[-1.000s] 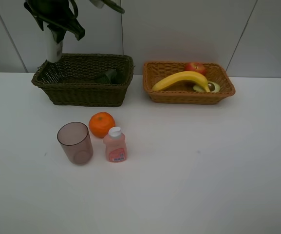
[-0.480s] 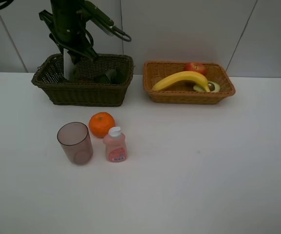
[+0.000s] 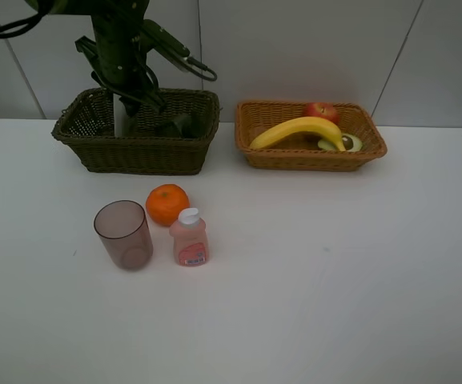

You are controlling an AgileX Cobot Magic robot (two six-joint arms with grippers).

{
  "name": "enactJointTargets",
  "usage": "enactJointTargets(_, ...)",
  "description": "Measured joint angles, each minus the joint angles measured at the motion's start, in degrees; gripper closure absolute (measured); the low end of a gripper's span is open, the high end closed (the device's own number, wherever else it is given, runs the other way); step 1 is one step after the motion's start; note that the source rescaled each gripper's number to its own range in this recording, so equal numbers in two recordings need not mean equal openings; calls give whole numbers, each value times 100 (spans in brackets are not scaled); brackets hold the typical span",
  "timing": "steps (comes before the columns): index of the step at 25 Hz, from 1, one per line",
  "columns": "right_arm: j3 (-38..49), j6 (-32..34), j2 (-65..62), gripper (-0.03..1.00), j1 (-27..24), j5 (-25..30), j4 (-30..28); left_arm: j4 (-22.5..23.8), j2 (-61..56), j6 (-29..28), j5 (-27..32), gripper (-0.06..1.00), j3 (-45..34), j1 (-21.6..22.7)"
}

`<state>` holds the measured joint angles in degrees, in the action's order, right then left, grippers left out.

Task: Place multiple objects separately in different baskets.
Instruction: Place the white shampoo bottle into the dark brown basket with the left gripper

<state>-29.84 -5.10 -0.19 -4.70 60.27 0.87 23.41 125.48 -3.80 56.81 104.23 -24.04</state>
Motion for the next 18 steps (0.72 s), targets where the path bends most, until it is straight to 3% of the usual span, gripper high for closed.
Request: enactJointTargets(18,0,0,0,15,0,0,0,-128,0,0,-136,44,0,11)
